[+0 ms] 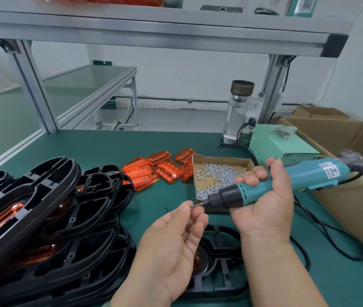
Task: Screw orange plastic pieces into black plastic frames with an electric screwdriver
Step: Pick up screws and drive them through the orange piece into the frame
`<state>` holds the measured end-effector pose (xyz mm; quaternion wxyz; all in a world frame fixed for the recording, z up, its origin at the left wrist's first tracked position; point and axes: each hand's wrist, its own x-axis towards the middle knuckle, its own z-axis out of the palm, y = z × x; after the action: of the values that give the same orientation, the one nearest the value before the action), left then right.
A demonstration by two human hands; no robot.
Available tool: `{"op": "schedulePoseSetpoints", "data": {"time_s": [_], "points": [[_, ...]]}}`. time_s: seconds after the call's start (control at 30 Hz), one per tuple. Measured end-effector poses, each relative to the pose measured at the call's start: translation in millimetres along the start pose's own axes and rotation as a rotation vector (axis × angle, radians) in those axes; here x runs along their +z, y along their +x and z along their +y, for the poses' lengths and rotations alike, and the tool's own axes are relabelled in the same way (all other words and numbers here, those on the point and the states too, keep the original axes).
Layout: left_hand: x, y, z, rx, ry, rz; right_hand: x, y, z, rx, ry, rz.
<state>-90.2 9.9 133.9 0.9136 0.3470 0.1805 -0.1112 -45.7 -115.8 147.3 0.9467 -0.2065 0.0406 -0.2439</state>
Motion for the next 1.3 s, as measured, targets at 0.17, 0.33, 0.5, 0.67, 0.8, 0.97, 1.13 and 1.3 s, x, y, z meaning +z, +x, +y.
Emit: {"op": "schedulePoseSetpoints", "data": {"time_s": [0.17,0.33,0.5,0.67,0.8,0.97,1.13,1.3], "points": [[3,0,-2,0.056,0.055,0.006,1,-1,0,-0.003,-0.001,-0.005],[2,2,-6,0.180,0.223,0.063,2,-2,1,-0.026,-0.026,-0.032],[5,-1,-5,0.109,0.156,0.070,3,-5,3,-0.045,-0.035,-0.054],[5,-1,-4,0.125,0.222,0.055,2,-5,3,-0.028,-0.012,-0.054],[2,-1,-1,0.139,0.271,0.017,1,-4,1,-0.010,0.012,-0.041],[0,1,1,0.172,0.358,-0.014,1,-2,0,0.007,0.009,-0.031],[-12,0,9,0.327,0.679,-0.005,-1,1,-7,0.011,-0.029,-0.001],[-25,-17,18,0.712,1.453,-0.041,-1,7,-16,0.021,-0.133,-0.009]]}}
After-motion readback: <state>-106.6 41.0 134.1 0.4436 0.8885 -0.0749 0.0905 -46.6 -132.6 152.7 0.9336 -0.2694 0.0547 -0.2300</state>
